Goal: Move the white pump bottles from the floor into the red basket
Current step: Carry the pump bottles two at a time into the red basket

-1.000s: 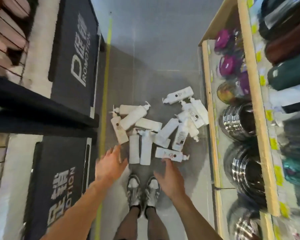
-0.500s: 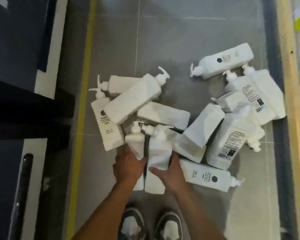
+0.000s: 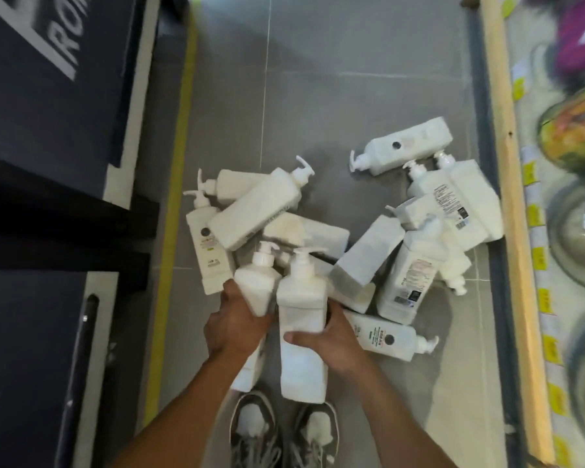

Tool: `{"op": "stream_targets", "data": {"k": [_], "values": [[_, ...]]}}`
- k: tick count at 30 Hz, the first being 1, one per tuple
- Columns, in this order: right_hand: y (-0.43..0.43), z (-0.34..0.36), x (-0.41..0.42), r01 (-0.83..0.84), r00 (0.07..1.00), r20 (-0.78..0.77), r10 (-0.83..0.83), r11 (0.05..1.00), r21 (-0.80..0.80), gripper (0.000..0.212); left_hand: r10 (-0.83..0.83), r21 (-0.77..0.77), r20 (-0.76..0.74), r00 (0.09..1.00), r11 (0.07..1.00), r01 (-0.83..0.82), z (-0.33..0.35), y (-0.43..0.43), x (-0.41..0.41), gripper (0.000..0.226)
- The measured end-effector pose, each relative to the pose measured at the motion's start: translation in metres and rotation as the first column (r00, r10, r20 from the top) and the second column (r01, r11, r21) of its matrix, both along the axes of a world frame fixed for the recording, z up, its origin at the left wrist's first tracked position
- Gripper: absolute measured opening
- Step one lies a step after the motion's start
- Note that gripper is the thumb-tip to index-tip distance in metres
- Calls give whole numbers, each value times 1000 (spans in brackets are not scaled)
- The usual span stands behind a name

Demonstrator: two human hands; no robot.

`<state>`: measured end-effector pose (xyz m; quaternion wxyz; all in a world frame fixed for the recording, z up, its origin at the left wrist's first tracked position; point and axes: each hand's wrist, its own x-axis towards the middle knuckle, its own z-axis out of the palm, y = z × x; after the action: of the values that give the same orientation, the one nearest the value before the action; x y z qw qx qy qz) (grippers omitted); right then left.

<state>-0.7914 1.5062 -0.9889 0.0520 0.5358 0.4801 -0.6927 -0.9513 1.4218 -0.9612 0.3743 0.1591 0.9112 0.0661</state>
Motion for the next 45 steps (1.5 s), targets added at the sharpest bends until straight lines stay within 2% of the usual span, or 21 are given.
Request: {"op": "stream_targets", "data": {"k": [7, 12, 16, 20, 23, 24, 28, 32, 38, 40, 45], "values": [[16, 275, 21, 45, 994, 94, -51, 997, 64, 85, 43, 96, 17, 999, 994, -44, 280, -3, 1, 74], [23, 476, 24, 1, 997, 70, -13, 986, 165, 69, 92, 267, 43, 995, 958, -101, 477, -13, 5, 75], [24, 603, 31, 21, 1000, 4, -23, 972, 235, 75, 43, 424, 67, 997, 903, -68, 592, -23, 1, 80], [12, 698, 32, 109, 991, -104, -85, 960, 258, 64, 18, 543, 117, 993, 836, -79, 682, -36, -2, 78], [-6, 736, 29, 155, 971, -214, -104, 960, 233, 105, 54, 633, 183, 982, 757, -159, 726, -50, 2, 72], [-13, 743, 29, 172, 960, -256, -113, 960, 221, 111, 79, 657, 192, 978, 731, -188, 736, -55, 4, 72], [-31, 761, 20, 208, 919, -379, -108, 950, 234, 99, 191, 717, 192, 963, 643, -270, 758, -75, 13, 71], [-37, 770, 2, 140, 896, -444, -20, 961, 240, 93, 400, 752, 136, 906, 554, -357, 773, -92, 24, 72], [-38, 782, -12, -45, 830, -528, 178, 966, 254, 64, 631, 808, 91, 770, 405, -427, 785, -120, 57, 79], [-41, 788, -11, -137, 805, -537, 252, 960, 245, 63, 690, 814, 100, 717, 358, -458, 794, -132, 74, 86], [-73, 804, -22, -345, 716, -542, 440, 898, 273, 60, 843, 836, 104, 527, 213, -506, 815, -180, 117, 84]]}}
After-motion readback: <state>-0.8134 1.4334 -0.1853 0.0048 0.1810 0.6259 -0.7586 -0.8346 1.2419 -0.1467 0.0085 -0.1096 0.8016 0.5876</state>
